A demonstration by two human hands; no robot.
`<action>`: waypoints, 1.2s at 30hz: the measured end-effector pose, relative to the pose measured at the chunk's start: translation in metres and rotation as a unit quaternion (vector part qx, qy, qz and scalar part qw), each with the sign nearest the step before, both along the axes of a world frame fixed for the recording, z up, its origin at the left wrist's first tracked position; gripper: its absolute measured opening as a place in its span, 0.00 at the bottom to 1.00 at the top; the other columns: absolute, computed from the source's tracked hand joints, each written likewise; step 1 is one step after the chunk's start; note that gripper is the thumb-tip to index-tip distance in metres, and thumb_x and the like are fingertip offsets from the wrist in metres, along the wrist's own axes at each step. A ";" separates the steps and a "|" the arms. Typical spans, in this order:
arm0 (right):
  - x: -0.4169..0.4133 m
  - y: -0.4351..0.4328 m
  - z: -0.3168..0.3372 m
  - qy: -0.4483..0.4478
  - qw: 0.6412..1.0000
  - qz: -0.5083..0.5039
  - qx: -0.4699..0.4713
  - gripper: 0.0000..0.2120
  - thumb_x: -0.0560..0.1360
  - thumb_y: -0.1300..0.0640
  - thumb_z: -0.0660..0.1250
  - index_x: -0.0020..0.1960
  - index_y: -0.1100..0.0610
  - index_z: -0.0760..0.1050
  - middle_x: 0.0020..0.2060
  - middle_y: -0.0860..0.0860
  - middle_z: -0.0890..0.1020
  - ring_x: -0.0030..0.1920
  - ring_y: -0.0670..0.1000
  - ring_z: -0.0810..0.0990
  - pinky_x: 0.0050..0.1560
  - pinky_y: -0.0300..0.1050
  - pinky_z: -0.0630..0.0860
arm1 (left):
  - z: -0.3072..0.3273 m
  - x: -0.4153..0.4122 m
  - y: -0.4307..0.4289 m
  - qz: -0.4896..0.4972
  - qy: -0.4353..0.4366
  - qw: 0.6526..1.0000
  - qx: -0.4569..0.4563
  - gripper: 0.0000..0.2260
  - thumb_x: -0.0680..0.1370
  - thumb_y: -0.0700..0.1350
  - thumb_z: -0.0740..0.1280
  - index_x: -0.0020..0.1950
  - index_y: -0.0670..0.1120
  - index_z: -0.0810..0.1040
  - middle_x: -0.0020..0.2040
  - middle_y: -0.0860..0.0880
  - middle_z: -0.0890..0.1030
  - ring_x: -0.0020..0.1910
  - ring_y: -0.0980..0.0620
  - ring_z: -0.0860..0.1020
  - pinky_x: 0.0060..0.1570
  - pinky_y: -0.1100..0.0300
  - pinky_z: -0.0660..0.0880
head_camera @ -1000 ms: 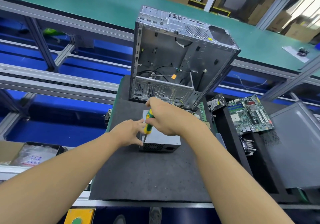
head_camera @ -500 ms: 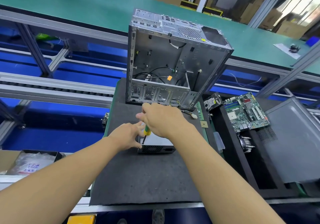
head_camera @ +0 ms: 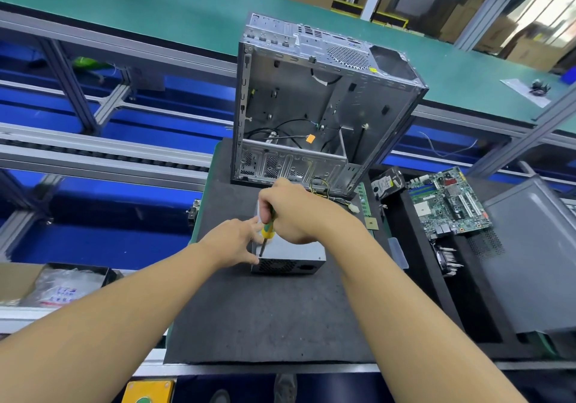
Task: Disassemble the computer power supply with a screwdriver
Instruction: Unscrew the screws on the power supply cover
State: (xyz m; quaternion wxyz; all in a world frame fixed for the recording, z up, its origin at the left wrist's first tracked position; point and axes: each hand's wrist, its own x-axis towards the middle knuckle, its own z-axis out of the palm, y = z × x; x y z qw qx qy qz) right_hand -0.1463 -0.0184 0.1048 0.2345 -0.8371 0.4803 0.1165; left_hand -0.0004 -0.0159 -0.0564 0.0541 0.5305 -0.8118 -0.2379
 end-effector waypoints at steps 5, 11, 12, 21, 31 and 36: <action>0.003 0.000 -0.007 0.021 0.998 0.018 -0.052 0.11 0.82 0.46 0.56 0.63 0.44 0.70 0.57 0.50 0.70 0.52 0.57 0.74 0.50 0.54 0.73 | -0.001 0.005 0.002 0.018 0.065 0.998 0.015 0.05 0.71 0.50 0.78 0.43 0.52 0.83 0.42 0.67 0.74 0.48 0.49 0.78 0.42 0.62 0.66; 0.008 -0.001 -0.014 -0.016 0.994 -0.026 -0.109 0.05 0.83 0.57 0.56 0.56 0.57 0.66 0.54 0.55 0.73 0.44 0.58 0.73 0.38 0.50 0.67 | -0.001 0.010 0.002 0.026 0.108 0.993 0.042 0.07 0.73 0.46 0.77 0.37 0.54 0.81 0.48 0.68 0.75 0.45 0.67 0.74 0.46 0.66 0.69; 0.008 -0.001 -0.014 -0.020 0.996 -0.021 -0.090 0.05 0.81 0.60 0.56 0.56 0.57 0.66 0.55 0.55 0.71 0.45 0.57 0.72 0.39 0.50 0.66 | -0.001 0.009 0.003 0.034 0.108 0.993 0.044 0.10 0.72 0.46 0.77 0.36 0.56 0.78 0.48 0.67 0.75 0.45 0.64 0.75 0.47 0.63 0.71; 0.011 0.003 -0.011 0.002 0.997 0.015 -0.072 0.11 0.82 0.50 0.56 0.63 0.49 0.70 0.60 0.51 0.71 0.56 0.58 0.74 0.49 0.52 0.71 | -0.004 0.000 0.011 0.083 0.127 0.988 0.031 0.10 0.70 0.43 0.74 0.37 0.55 0.75 0.40 0.68 0.74 0.40 0.60 0.74 0.42 0.61 0.70; 0.009 0.001 -0.015 0.006 0.994 0.004 -0.108 0.11 0.81 0.58 0.55 0.62 0.58 0.68 0.59 0.55 0.71 0.51 0.60 0.76 0.48 0.53 0.72 | -0.016 0.002 0.011 0.078 0.140 0.987 0.027 0.05 0.70 0.44 0.73 0.37 0.53 0.79 0.48 0.67 0.74 0.46 0.60 0.76 0.50 0.60 0.74; 0.009 0.001 -0.015 -0.017 0.998 -0.010 -0.067 0.17 0.77 0.57 0.60 0.66 0.56 0.68 0.60 0.53 0.69 0.59 0.55 0.68 0.50 0.49 0.65 | -0.016 0.004 0.006 0.060 0.111 0.992 0.017 0.06 0.70 0.45 0.73 0.39 0.55 0.79 0.47 0.63 0.73 0.44 0.61 0.74 0.47 0.61 0.73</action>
